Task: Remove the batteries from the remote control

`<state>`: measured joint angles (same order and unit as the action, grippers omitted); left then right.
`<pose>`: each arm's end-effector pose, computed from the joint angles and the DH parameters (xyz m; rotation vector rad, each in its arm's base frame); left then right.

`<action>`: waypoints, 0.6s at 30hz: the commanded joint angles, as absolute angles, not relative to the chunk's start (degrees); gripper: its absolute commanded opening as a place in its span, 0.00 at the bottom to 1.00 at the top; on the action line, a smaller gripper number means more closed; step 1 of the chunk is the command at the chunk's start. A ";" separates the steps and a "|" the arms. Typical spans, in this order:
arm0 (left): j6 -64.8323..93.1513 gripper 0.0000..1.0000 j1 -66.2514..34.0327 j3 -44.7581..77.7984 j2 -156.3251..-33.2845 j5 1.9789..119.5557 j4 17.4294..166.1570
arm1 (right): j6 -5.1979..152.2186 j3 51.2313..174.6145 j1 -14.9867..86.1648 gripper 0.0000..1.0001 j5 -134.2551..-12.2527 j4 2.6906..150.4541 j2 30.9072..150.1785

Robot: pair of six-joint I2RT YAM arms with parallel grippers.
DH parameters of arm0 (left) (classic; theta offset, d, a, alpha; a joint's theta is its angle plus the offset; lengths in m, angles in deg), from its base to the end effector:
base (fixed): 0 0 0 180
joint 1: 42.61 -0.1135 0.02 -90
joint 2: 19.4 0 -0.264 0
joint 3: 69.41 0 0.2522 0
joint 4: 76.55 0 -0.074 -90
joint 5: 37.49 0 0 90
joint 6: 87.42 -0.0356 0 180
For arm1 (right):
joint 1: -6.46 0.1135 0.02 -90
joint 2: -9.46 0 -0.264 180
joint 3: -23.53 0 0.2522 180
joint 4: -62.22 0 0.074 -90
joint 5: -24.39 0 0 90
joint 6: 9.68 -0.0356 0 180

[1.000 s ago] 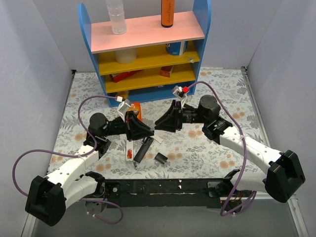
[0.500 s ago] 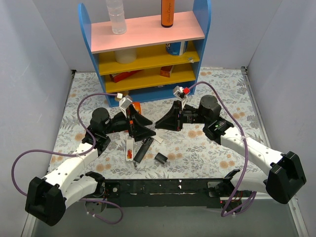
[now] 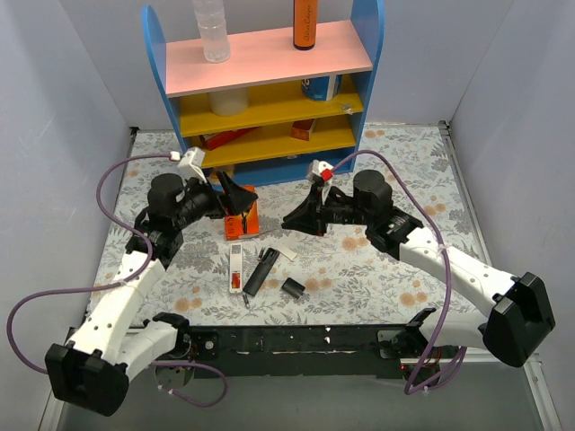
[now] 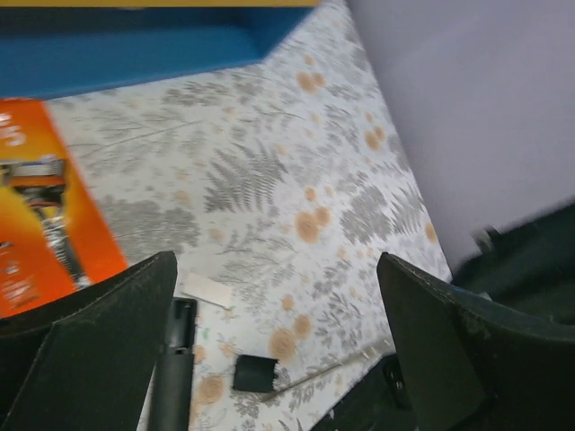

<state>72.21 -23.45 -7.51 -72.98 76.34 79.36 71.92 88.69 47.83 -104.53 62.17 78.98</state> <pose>0.1987 -0.0843 0.3335 -0.5819 2.0078 -1.4040 0.1957 0.2022 0.3340 -1.0091 1.4612 1.1995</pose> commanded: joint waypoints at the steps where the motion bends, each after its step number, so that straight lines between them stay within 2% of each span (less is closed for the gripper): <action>1: 76.84 0.88 -33.10 -5.11 -77.66 72.36 65.44 | 83.74 95.90 53.03 0.01 -95.60 70.69 82.14; 4: 77.99 0.77 -39.87 -5.55 -82.49 75.00 60.61 | 87.35 99.51 57.51 0.01 -89.80 75.09 84.95; 11: 80.97 0.76 -47.43 -13.63 -86.63 80.79 62.87 | 90.43 109.70 65.52 0.01 -79.51 85.72 94.78; 18: 82.39 0.72 -48.41 -19.70 -91.02 85.90 66.22 | 91.66 117.53 70.79 0.01 -75.37 93.55 102.18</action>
